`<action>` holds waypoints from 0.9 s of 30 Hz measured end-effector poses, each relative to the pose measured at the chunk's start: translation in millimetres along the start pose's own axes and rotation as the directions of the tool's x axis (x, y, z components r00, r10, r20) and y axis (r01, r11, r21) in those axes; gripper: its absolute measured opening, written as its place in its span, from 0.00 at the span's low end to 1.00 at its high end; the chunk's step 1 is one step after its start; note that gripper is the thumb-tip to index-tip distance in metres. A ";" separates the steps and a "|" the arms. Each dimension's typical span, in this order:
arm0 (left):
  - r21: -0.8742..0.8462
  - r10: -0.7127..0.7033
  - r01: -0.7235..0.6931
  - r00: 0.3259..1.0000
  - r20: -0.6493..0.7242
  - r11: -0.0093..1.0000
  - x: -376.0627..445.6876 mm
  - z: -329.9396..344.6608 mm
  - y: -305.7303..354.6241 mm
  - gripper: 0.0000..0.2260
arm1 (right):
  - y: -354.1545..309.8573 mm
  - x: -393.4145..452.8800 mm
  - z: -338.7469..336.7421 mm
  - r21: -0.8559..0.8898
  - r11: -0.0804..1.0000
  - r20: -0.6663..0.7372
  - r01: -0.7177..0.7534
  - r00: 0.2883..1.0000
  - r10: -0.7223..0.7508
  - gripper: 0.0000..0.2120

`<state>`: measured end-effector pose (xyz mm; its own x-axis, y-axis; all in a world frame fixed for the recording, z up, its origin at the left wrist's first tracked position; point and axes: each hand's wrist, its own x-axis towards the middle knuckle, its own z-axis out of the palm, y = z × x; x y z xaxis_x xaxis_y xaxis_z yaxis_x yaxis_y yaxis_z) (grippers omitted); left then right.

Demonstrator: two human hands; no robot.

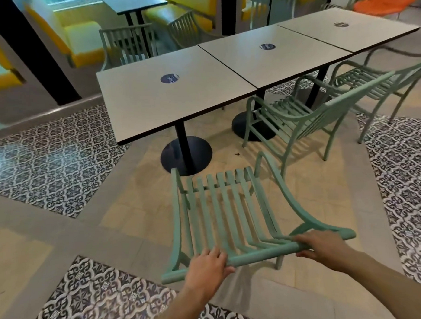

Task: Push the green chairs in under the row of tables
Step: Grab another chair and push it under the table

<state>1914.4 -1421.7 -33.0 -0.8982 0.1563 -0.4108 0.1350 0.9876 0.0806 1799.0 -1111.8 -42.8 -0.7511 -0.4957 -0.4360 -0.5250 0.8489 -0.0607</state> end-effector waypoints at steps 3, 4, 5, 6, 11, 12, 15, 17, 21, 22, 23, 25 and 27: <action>-0.013 -0.052 0.052 0.999 0.014 0.999 18.4 -2.6 38.0 0.24 | 41.1 1.7 -5.3 -0.003 1.000 -0.020 -0.022 1.000 0.022 0.19; -0.019 -0.068 0.068 0.998 0.011 0.998 23.7 -3.8 48.5 0.24 | 53.6 2.6 -6.9 -0.002 0.999 -0.034 -0.037 0.999 0.037 0.19; -0.018 -0.087 0.087 0.996 0.002 0.996 30.4 -3.5 58.3 0.24 | 65.7 2.7 -9.0 0.002 0.998 -0.046 -0.060 0.997 0.060 0.19; -0.026 -0.111 0.110 0.994 -0.017 0.994 36.6 -3.8 67.0 0.23 | 76.6 3.2 -10.8 0.007 0.996 -0.056 -0.091 0.994 0.091 0.19; -0.232 -0.425 0.376 0.880 -0.215 0.897 34.0 19.6 88.9 0.26 | 107.8 -4.6 -1.0 0.377 0.901 -0.282 -0.213 0.901 0.331 0.23; -0.345 -0.543 0.447 0.795 -0.269 0.825 26.4 27.0 91.4 0.23 | 108.6 -8.7 2.0 0.566 0.802 -0.338 -0.191 0.834 0.437 0.26; -0.769 -0.935 0.569 0.339 -0.101 0.290 3.5 39.2 94.4 0.25 | 102.3 -19.9 8.0 0.983 0.133 -0.046 -0.122 0.545 0.837 0.33; -0.914 -0.959 0.328 0.067 0.276 -0.240 -3.7 33.2 96.5 0.31 | 97.5 -16.7 14.3 0.871 -0.491 0.425 -0.026 0.543 0.724 0.36; -0.588 -0.639 -0.255 0.369 0.675 -0.767 2.5 37.9 90.5 0.29 | 87.6 -1.8 2.3 0.609 -0.793 0.512 -0.013 0.770 0.380 0.18; -0.527 -0.586 -0.269 0.484 0.650 -0.806 5.6 36.1 85.9 0.25 | 85.8 3.1 -2.0 0.620 -0.785 0.506 -0.012 0.771 0.388 0.10; -0.487 -0.551 -0.276 0.553 0.625 -0.829 9.8 34.9 80.5 0.21 | 85.3 7.2 -5.5 0.627 -0.779 0.508 -0.005 0.761 0.404 0.04; -0.421 -0.524 -0.315 0.578 0.625 -0.850 22.1 29.5 70.6 0.16 | 90.9 17.6 -7.8 0.623 -0.782 0.555 -0.025 0.718 0.420 0.04; -0.380 -0.512 -0.345 0.531 0.675 -0.858 32.7 25.1 64.2 0.17 | 96.5 27.3 -6.9 0.628 -0.777 0.609 -0.025 0.637 0.472 0.13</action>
<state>1904.2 -1352.7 -64.0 -0.2635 -0.4116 -0.8724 0.0349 -0.9079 0.4178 1725.0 -1044.6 -54.4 -0.4824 0.1971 -0.8535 0.6781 -0.5327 -0.5063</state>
